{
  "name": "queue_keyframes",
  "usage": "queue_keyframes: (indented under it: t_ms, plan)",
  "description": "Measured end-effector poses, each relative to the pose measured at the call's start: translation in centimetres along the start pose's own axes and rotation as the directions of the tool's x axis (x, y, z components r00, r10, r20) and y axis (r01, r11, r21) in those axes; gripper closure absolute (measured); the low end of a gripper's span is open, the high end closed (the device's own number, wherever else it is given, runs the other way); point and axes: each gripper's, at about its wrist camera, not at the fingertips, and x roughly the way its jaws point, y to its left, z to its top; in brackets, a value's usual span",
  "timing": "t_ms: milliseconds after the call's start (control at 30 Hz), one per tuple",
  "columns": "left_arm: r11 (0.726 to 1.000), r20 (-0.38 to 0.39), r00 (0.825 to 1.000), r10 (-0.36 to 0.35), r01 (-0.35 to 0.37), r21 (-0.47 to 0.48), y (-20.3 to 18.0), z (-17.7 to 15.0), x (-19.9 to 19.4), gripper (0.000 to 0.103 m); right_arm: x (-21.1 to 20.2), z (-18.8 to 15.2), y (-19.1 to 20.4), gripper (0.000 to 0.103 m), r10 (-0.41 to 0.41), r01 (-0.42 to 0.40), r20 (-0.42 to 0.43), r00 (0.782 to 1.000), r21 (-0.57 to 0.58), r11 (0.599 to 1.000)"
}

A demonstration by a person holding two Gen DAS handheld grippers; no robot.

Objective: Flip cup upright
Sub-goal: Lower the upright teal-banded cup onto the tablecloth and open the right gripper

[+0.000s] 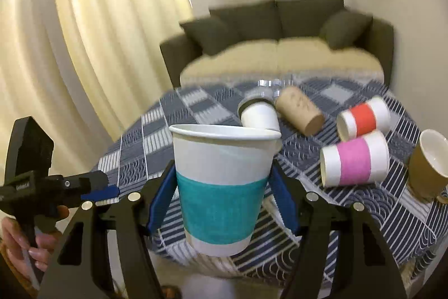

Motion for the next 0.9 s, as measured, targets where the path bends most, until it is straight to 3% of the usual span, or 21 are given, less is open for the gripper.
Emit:
queue_keyframes:
  t_ms: [133,367,633,900]
  plan:
    - [1.0,0.011,1.0,0.007,-0.007,0.013,-0.1,-0.1,0.1,0.023,-0.6,-1.1,0.7,0.038,-0.068,0.074,0.14,0.988,-0.037,0.997]
    - [0.999,0.047,0.998,0.03,-0.031,0.011,0.3,-0.1,0.6,0.023,0.4,-3.9,2.5,0.038,-0.211,0.24,0.252,0.944,-0.09,0.966]
    - [0.997,0.106,0.993,0.046,-0.052,0.058,-0.3,-0.4,0.4,0.023,3.3,-7.0,3.1,0.038,-0.274,0.33,0.291,0.917,-0.162,0.93]
    - [0.992,0.11,0.993,0.029,-0.042,0.116,-1.4,-0.7,1.5,0.023,4.9,-8.3,1.3,0.038,-0.304,0.342,0.255,0.918,-0.117,0.933]
